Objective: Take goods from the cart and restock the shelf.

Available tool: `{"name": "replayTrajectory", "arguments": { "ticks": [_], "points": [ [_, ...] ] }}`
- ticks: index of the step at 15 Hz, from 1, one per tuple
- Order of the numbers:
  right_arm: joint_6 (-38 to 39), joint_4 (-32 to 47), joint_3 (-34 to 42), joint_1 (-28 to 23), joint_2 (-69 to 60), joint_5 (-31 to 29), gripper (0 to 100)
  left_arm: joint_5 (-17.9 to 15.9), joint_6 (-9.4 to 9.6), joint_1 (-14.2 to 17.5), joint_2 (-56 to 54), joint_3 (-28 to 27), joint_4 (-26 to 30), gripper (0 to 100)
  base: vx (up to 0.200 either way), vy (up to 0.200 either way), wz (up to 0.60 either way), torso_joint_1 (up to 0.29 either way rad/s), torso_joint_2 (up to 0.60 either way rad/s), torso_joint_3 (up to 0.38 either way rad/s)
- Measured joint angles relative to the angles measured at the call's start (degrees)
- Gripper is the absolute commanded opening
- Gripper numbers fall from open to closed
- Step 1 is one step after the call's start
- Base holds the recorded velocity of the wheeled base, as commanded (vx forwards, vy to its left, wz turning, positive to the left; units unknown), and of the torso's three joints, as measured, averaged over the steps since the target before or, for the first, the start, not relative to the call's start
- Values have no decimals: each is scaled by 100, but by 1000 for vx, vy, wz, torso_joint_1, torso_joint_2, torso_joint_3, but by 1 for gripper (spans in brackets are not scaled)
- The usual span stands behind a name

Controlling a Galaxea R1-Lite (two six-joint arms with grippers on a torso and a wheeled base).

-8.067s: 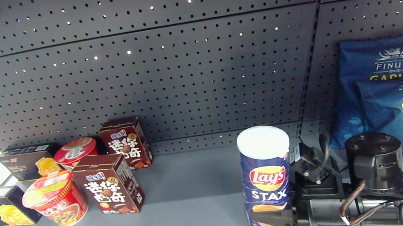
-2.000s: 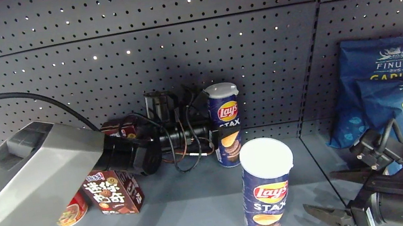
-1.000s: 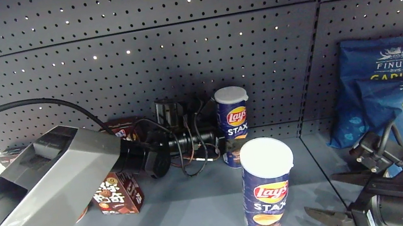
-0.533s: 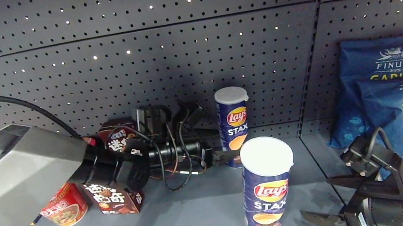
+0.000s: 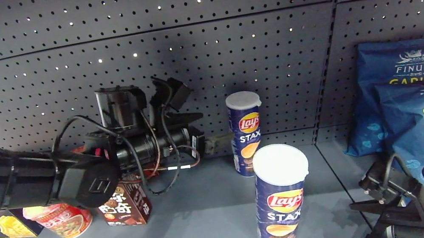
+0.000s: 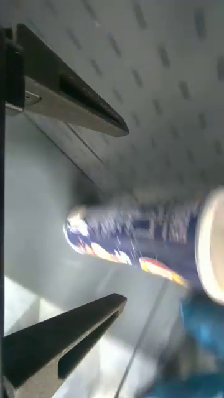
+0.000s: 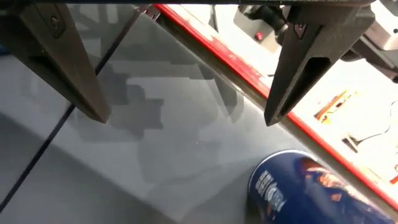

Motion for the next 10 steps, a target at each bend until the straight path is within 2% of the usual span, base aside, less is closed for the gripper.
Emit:
{"name": "replayTrajectory", "arguments": {
  "ticks": [2,5,7,8,9,10],
  "points": [
    [-2,41,-60,-2,11,-276,100,791,-7,-102,-413,167,325,100,0,0,0,0,0,0],
    [79,40,-336,-2,83,-735,100,1736,1,-223,-1039,495,556,100,0,0,0,0,0,0],
    [130,49,-468,11,144,-785,100,2144,44,-243,-1339,658,644,100,0,0,0,0,0,0],
    [137,49,-501,22,163,-798,100,2588,52,-254,-1454,722,741,100,0,0,0,0,0,0],
    [139,49,-513,35,185,-825,100,2843,59,-254,-1585,790,829,100,0,0,0,0,0,0],
    [139,40,-538,44,201,-829,100,2889,61,-251,-1692,831,853,100,0,0,0,0,0,0]
  ]
}}
